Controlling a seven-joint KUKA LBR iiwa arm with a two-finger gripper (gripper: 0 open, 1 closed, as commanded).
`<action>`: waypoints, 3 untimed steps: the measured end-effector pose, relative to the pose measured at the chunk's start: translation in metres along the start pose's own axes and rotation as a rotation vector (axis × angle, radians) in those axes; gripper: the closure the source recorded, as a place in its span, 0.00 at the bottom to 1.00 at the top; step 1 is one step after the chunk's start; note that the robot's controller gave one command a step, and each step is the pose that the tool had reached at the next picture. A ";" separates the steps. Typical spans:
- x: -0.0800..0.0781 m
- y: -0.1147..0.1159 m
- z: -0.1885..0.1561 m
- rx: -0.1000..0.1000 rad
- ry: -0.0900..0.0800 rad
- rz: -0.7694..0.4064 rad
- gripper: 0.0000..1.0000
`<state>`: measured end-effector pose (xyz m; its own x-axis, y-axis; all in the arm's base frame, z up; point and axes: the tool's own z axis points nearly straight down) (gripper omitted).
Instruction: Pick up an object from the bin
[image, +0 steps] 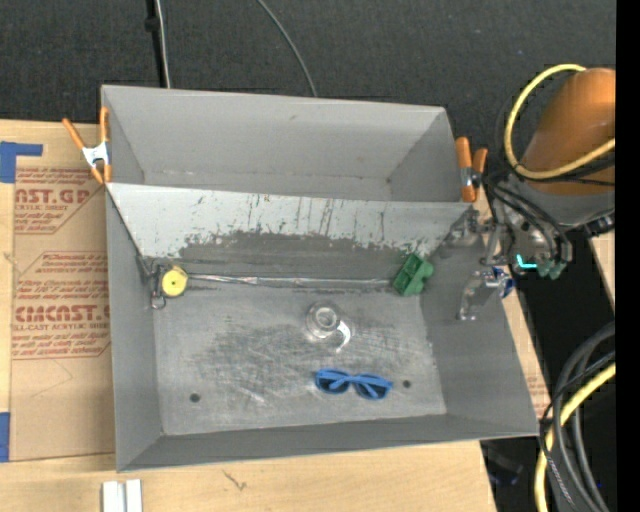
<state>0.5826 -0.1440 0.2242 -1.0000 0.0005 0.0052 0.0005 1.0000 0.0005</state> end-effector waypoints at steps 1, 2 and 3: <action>0.077 0.065 0.104 -0.004 0.007 -0.088 0.00; 0.098 0.110 0.149 -0.001 -0.011 0.014 0.00; 0.097 0.109 0.147 0.000 -0.012 0.013 1.00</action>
Offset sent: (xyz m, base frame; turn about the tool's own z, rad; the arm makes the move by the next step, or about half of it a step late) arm -0.0735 0.0615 -0.0985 -0.0850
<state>0.4852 -0.0354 0.0776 -0.9999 0.0140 -0.0070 0.0140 0.9999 0.0006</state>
